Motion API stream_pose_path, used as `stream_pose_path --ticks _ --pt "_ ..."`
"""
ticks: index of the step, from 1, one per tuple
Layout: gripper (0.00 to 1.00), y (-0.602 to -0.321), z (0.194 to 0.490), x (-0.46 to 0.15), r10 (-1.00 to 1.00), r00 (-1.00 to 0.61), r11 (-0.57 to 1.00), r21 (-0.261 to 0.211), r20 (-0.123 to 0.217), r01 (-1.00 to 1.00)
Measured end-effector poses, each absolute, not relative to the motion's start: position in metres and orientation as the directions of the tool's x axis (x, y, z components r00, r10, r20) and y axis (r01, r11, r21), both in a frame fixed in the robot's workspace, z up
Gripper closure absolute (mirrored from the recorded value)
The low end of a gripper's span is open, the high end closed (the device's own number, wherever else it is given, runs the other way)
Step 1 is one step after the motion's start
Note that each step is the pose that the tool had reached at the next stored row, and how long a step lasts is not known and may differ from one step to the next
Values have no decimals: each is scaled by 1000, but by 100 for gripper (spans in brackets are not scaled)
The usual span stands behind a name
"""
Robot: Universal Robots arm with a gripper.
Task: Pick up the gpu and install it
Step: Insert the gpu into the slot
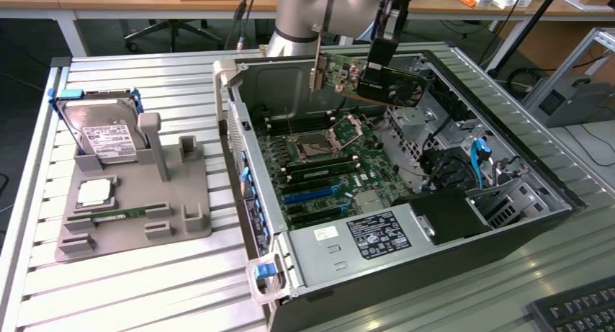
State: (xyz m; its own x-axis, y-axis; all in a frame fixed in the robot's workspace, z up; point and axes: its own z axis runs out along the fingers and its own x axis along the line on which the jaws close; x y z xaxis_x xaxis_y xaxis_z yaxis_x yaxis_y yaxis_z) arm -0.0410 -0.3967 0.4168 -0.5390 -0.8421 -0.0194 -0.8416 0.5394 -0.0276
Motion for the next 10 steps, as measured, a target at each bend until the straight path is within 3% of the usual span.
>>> stream_pose_path --ticks 10 --pt "73 -397 417 -41 -851 -525 526 -28 -19 -850"
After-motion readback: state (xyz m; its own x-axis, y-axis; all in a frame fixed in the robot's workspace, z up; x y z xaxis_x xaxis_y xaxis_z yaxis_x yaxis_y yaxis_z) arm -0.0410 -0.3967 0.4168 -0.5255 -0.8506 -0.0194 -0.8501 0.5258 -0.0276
